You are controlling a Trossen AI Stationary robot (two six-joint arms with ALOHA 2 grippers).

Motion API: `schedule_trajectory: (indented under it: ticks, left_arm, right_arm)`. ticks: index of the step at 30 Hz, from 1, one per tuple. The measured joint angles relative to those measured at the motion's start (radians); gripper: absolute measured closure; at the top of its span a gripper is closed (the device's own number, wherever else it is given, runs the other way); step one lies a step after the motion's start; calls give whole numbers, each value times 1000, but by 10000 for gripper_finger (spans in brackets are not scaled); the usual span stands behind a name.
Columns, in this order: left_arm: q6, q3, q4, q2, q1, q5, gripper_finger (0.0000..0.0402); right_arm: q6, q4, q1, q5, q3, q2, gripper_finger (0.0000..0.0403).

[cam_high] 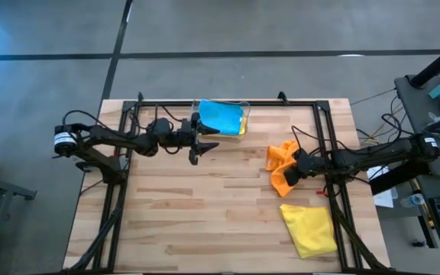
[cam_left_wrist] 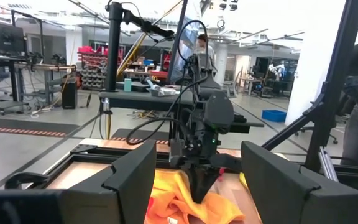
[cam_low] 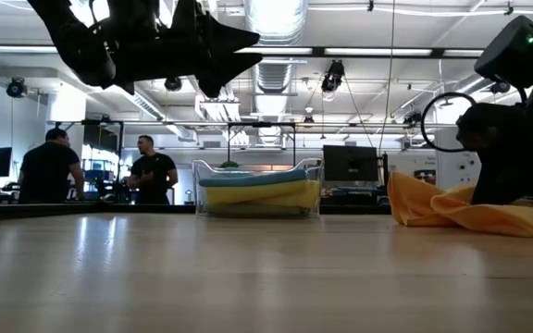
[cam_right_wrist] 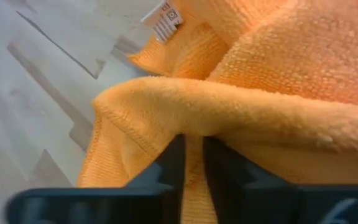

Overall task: Fold microfiber towels
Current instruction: Fold the orange microfiber cloth

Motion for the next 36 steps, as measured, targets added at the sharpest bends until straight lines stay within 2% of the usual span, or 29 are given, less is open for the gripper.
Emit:
schedule_trajectory:
  ticks: [2,5,11,21,26,36]
  left_arm:
    - [0,2,-1,0,-1,0,182]
    - [6,8,7,0,-1,0,182]
    - [-2,1,169,-4,-12,68,182]
    - [52,6,158,-4,-15,49,182]
    - [-2,3,156,-5,-21,-33,182]
    - [-29,3,93,-5,-25,-39,182]
  right_arm:
    - [-28,1,0,17,14,0,386]
    - [-85,34,1,60,37,0,392]
    - [-291,321,12,76,38,1,394]
    - [-637,526,13,76,37,-2,394]
    - [-706,521,-1,106,36,7,394]
    - [-717,533,0,103,-25,58,394]
